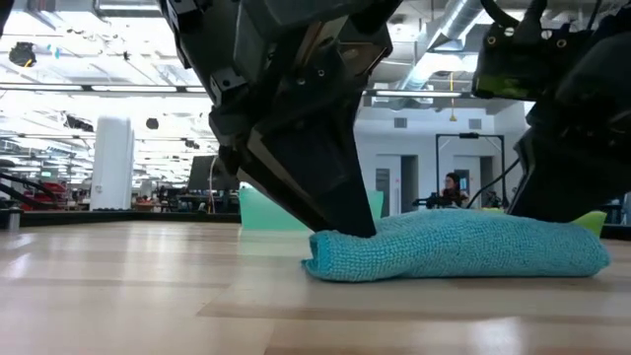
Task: Roll microfiber towels into tight, uniform cylinder then place into a basket
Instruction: Roll the blue microfiber cloth
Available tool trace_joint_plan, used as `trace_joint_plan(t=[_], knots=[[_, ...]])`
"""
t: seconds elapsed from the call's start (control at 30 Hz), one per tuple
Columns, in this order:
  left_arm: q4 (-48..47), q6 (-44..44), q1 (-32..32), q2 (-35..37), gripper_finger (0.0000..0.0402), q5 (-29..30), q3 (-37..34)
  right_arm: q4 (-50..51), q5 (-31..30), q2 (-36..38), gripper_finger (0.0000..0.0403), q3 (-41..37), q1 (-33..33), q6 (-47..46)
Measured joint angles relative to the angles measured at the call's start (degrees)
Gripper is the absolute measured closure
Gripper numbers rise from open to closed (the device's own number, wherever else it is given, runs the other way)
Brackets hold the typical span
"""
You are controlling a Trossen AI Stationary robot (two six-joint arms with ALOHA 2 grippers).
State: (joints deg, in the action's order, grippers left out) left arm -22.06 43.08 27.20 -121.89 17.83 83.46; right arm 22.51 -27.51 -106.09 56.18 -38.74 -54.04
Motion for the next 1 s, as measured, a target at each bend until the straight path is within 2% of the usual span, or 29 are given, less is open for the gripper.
trace_joint_plan(t=[0.2,0.37,0.53,0.73,0.87,1.0], knots=[[-0.1,-2.7,0.8,0.6,0.0281,2.0,0.0,-0.3,0.1,0.0,0.0394,-0.1,0.0,0.3],[-0.5,-5.2,2.0,4.3,0.0281,3.6,0.0,-0.4,0.3,0.0,0.0393,-0.1,0.3,0.4],[4.0,-13.5,4.0,5.9,0.0281,8.2,0.0,-0.5,0.3,0.0,0.0393,-0.1,0.3,0.4],[14.9,-22.4,4.0,2.6,0.0281,7.9,0.0,-0.7,0.4,0.0,0.0393,-0.2,0.3,0.4],[16.3,-24.2,1.9,0.3,0.0281,7.5,0.0,-1.0,0.5,-0.1,0.0392,-0.2,0.3,0.4],[16.1,-24.4,-0.3,-0.5,0.0281,3.2,-0.2,-1.1,0.5,-0.1,0.0392,-0.2,0.3,0.5]])
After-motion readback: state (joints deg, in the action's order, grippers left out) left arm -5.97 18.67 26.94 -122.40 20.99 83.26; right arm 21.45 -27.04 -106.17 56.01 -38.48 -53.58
